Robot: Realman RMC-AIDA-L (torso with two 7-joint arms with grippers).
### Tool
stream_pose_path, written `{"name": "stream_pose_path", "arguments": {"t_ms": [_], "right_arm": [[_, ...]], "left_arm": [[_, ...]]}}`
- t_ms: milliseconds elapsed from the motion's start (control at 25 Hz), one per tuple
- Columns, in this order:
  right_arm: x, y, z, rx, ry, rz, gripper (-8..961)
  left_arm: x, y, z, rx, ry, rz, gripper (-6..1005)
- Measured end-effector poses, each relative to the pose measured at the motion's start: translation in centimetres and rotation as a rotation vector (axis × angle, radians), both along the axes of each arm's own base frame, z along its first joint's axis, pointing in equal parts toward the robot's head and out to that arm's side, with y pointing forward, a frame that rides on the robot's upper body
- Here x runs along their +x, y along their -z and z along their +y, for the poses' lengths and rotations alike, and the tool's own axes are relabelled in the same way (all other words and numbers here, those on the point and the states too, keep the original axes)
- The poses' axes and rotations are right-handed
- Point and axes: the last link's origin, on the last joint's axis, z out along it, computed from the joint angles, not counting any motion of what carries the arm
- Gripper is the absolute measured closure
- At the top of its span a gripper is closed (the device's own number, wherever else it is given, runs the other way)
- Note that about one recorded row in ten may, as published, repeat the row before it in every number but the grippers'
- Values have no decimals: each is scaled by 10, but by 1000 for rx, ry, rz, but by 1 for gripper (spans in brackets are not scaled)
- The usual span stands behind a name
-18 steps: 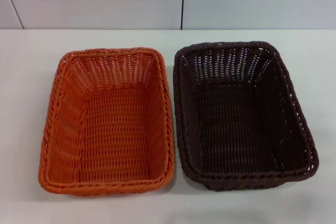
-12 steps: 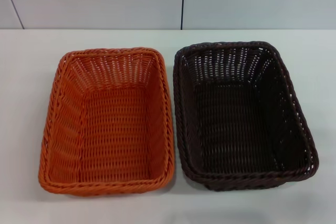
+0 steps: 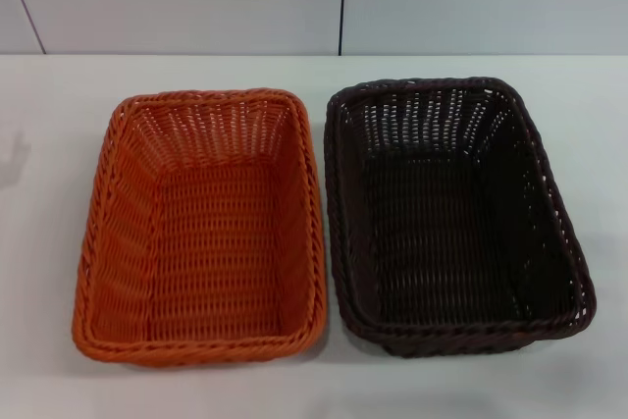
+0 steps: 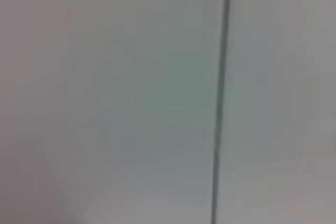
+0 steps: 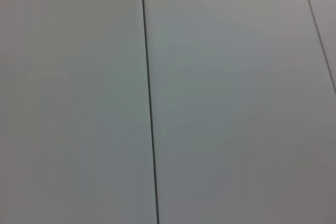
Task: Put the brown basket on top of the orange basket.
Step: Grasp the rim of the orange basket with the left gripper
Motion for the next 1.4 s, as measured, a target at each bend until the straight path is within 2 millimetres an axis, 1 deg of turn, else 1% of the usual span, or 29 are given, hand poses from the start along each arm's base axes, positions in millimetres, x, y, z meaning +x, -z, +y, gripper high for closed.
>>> {"name": "stream_pose_path", "arguments": {"t_ms": [40, 120, 160, 200, 240, 280, 320, 400, 440, 480, 560, 640, 680, 760, 800, 840, 880, 1000, 1040, 1080, 1200, 1280, 1400], "right_arm": [[0, 0, 1, -3, 1, 1, 243], [0, 1, 2, -8, 0, 3, 242], [0, 1, 2, -10, 1, 4, 242], [0, 1, 2, -10, 1, 4, 242], [0, 2, 2, -12, 2, 4, 242], [-1, 2, 3, -15, 1, 3, 242], [-1, 2, 3, -15, 1, 3, 242], [-1, 2, 4, -20, 2, 4, 242], [0, 3, 5, -23, 4, 4, 242], [0, 3, 6, -31, 6, 5, 242], [1, 4, 7, -38, 11, 5, 242], [1, 4, 8, -41, 14, 5, 242], [2, 4, 8, -42, 18, 4, 242], [2, 4, 8, -44, 17, 3, 242], [2, 4, 8, -44, 17, 3, 242], [2, 4, 8, -44, 17, 3, 242], [2, 3, 8, -43, 17, 1, 242], [3, 3, 8, -43, 17, 0, 242], [3, 3, 8, -43, 17, -1, 243], [3, 3, 9, -44, 17, -3, 243], [3, 2, 9, -45, 18, -8, 243], [3, 3, 10, -50, 17, -14, 243], [4, 2, 10, -50, 18, -14, 243]], "left_arm": [[18, -9, 16, -144, -64, 11, 245], [46, -22, 23, -221, -102, 25, 247], [46, -22, 23, -221, -102, 25, 248], [55, -26, 23, -248, -117, 39, 249], [55, -26, 23, -248, -117, 39, 250], [96, -36, 21, -386, -196, 84, 251], [96, -36, 21, -386, -196, 84, 252], [116, -35, 17, -492, -241, 93, 254], [121, -32, 15, -538, -257, 102, 255], [121, -32, 15, -538, -257, 102, 256], [135, -25, 7, -673, -304, 125, 257], [135, -25, 7, -673, -304, 125, 259], [148, -9, 3, -744, -332, 160, 260], [152, 4, 0, -774, -350, 182, 262], [152, 4, 0, -774, -350, 182, 263], [153, 9, -1, -786, -358, 192, 264], [153, 27, -1, -828, -387, 203, 265], [153, 31, -1, -839, -395, 202, 268], [152, 36, -1, -853, -402, 201, 269], [149, 47, -1, -885, -417, 199, 270], [148, 49, -1, -890, -422, 198, 273], [143, 55, 1, -905, -442, 187, 275], [142, 56, 2, -906, -445, 185, 277]]}}
